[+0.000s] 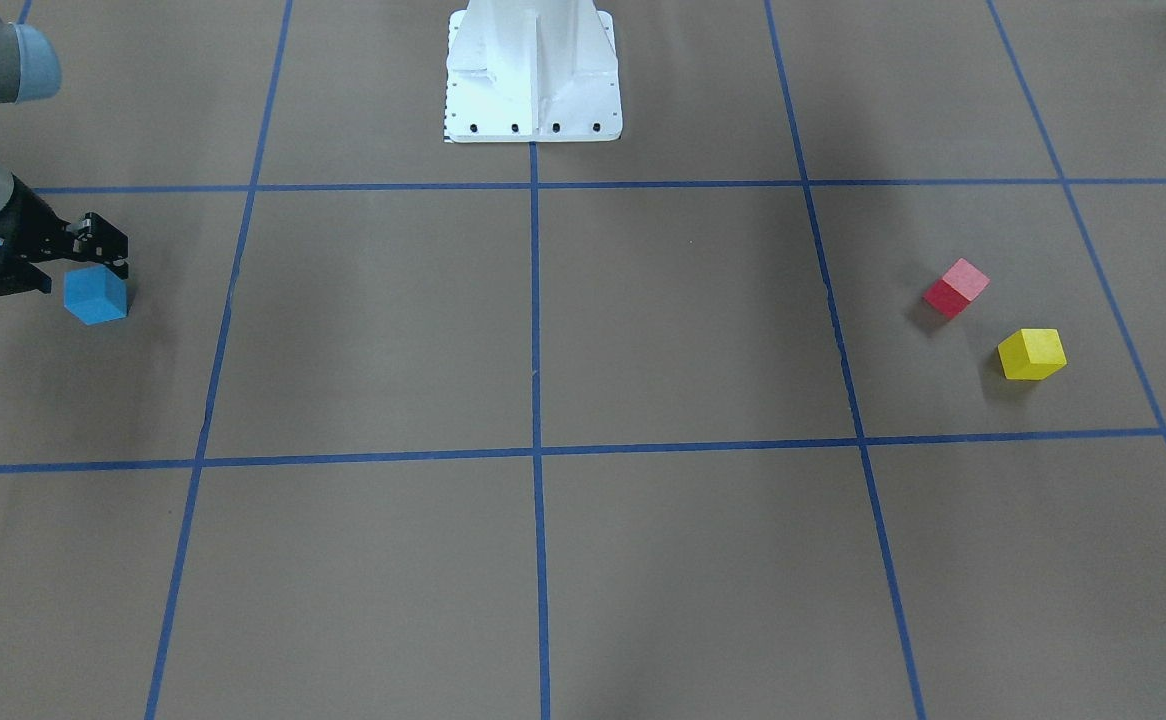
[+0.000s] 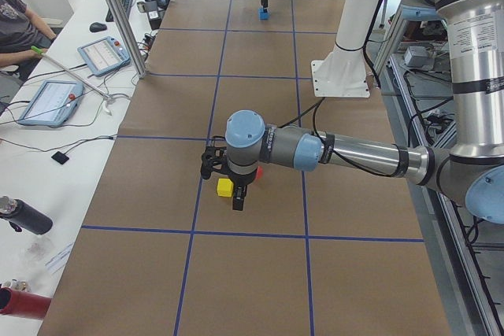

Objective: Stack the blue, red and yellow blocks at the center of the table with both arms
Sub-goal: 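Lower the right gripper onto the blue cube and close it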

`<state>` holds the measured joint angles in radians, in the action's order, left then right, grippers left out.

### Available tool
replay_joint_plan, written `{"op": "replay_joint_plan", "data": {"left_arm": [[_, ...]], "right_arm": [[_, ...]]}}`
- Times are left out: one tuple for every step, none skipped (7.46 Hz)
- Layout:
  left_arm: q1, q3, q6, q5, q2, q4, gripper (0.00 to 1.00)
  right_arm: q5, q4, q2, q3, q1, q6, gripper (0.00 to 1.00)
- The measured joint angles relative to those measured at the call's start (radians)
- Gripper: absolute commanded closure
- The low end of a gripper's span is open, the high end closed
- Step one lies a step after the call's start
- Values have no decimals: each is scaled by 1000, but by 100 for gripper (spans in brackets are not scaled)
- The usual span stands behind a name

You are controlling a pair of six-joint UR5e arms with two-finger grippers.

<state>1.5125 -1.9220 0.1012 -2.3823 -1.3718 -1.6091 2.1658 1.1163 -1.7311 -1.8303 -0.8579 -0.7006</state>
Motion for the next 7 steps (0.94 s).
{"op": "replay_joint_plan", "data": {"left_arm": [[0,0,0,0,-1,0,0],[0,0,0,0,-1,0,0],[0,0,0,1,-1,0,0],[0,-1,0,0,-1,0,0],[0,-1,0,0,-1,0,0],[0,-2,0,0,-1,0,0],[0,-4,0,0,-1,0,0]], "right_arm": [[-7,-2,8,16,4,2,29],[-11,-4,11,29,6,5,99],[-15,-5,12,34,6,5,100],[-16,-5,13,36,6,4,100],[-13,-6,14,34,5,2,100],[-6,-5,15,24,4,-1,100],[6,-1,27,6,4,-17,100]]}}
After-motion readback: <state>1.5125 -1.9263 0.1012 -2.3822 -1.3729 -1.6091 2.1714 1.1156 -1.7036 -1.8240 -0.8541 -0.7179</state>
